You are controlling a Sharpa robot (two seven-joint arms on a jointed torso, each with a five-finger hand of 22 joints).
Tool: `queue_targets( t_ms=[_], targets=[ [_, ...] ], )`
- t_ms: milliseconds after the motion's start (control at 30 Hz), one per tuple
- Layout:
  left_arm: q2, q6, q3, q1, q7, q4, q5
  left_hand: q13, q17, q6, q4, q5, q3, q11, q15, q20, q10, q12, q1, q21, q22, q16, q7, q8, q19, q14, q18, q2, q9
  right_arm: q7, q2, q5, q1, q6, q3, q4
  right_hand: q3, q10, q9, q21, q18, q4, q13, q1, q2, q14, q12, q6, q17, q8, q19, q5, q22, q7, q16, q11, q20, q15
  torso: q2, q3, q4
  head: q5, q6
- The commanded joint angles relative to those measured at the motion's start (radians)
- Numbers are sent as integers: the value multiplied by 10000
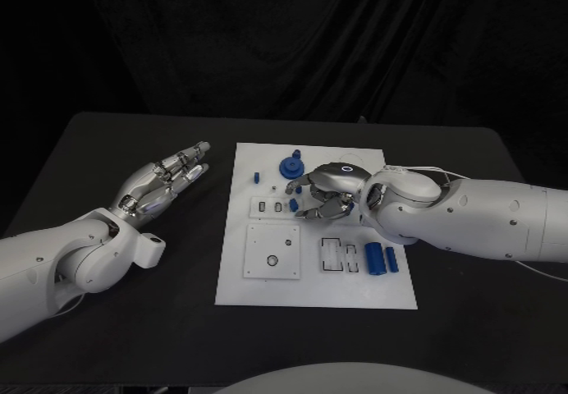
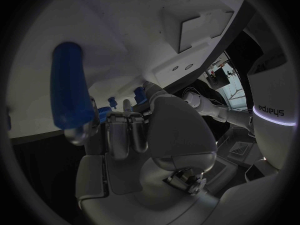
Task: Assemble the parts on the task board
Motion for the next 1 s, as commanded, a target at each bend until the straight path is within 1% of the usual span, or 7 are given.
queue_targets(
  t_ms=[33, 267, 333, 567, 767, 967, 1000],
  targets=[
    [-12, 78, 7, 3, 1283, 10, -17, -9, -8, -81, -10, 41, 45, 51, 64, 78, -13, -35, 84, 38, 16, -68, 13, -2, 12, -4, 188, -11, -16, -41, -125, -204, -16, -480, 4, 149, -48, 1043, -295, -97, 91, 269, 2633, 66, -229, 1016, 26, -272, 2595, -29, -103, 58, 1690, 3, -46, 29, -11, 50, 0, -1, 3, 47, 9],
    [-73, 23, 7, 2, 1435, 2, -17, 8, -8, 15, 47, -433, -83, 117, 129, 206, 45, 40, -314, 117, 61, -68, 27, 19, 98, -4, 196, 106, -2, 134, -648, -298, 363, -1497, 11, 741, -178, 1043, -688, -56, 76, 972, 2633, 207, -492, 1030, 26, -219, 2613, 10, -58, 85, 1709, 0, -11, 29, -10, 37, 1, 3, 8, 76, 70],
    [-85, -15, 7, 2, 1512, -11, -17, 29, -7, 158, -51, -2225, -524, 127, 151, 269, 111, 95, -1477, 172, 91, -67, 93, 50, 175, -1, 200, 390, 25, 210, -861, -306, 555, -1790, 11, 949, -222, 1043, -766, 10, 62, 1146, 2633, 198, -528, 1041, 26, -166, 2628, 25, -20, 91, 1729, 6, 16, 30, -12, 40, 0, 6, 4, 78, 160],
    [-14, -113, 7, 1, 1721, -182, 406, 97, 109, 576, 20, -3604, -728, 204, 226, 380, 448, 457, -2707, 390, 189, 78, 322, 117, 468, 315, 210, 359, 63, 470, -1523, -310, 1141, -2626, 8, 1403, -273, 1043, -858, 188, 27, 1191, 2633, 23, -490, 1046, 26, -38, 2635, 57, 76, 93, 1779, 0, 29, 25, -16, 33, -1, 18, -1, 69, 733],
    [198, -1, 10, 12, 1497, -228, 2690, 257, 301, 1469, 21, -3566, -697, 597, 430, 541, 1303, 1295, -2902, 935, 429, 464, 679, 322, 1282, 1042, 219, 417, 167, 664, -1892, -241, 1346, -2993, 0, 1346, -216, 1043, -955, 395, -13, 1170, 2633, -23, -360, 1046, 26, 171, 2635, 108, 192, 86, 1836, 3, 29, 17, -30, 19, -15, 28, -8, 156, 1215],
    [456, -547, 12, 146, 1097, -592, 2773, 877, 1340, 2520, 16, -1934, 123, 1548, 1162, 998, 3863, 3778, -2393, 3057, 1331, 3342, 790, 653, 4692, 4812, 154, 399, 269, 690, -1925, -202, 1396, -3033, -6, 1020, -143, 1043, -1031, 573, -48, 1156, 2633, -15, -211, 1046, 26, 359, 2635, 147, 289, 66, 1882, 20, 29, 22, -39, 14, -65, 22, -19, 364, 1485],
    [503, -645, 12, 195, 1009, -660, 2617, 1022, 1558, 2932, 13, -1213, 288, 1740, 1347, 1133, 4221, 4113, -2107, 3395, 1474, 3937, 906, 766, 5228, 5402, 101, 399, 323, 684, -1926, -200, 1398, -3028, -7, 982, -130, 1043, -1041, 591, -52, 1151, 2633, -10, -185, 1046, 26, 386, 2635, 153, 299, 63, 1887, 21, 29, 22, -39, 14, -99, 34, -41, 427, 1556]
  ],
)
